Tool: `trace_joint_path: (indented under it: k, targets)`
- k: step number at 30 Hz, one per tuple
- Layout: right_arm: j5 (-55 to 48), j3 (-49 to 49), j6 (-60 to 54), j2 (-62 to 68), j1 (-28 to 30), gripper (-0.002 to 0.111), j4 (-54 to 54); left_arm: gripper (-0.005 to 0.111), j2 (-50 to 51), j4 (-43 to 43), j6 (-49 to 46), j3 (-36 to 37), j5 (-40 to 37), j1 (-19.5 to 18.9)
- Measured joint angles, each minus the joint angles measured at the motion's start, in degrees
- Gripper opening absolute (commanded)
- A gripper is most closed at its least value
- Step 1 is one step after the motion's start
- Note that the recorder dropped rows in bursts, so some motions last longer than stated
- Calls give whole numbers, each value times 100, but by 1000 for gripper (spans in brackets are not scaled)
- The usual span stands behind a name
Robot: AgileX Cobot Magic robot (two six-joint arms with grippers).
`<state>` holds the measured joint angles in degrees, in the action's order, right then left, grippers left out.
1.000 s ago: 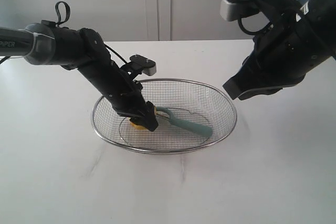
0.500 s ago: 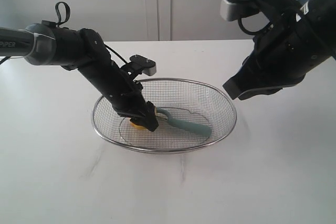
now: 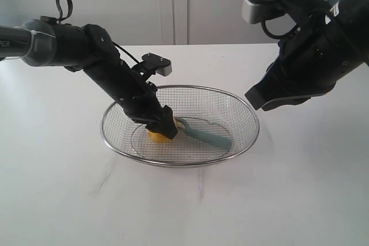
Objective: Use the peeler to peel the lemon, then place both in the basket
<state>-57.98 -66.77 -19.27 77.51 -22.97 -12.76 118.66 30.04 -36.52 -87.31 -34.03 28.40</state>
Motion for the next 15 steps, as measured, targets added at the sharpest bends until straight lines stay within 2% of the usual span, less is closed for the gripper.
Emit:
trace_joint_path:
  k: [9,11,15]
  targets:
    - [-10,0,0,0,0,0,-12,73,-696,-15,0,0,-406,0]
    - [-10,0,0,0,0,0,-12,67,-908,-77,0,0,-584,0]
    - [-10,0,0,0,0,0,-12,46,-1415,-188,11,0,-879,0]
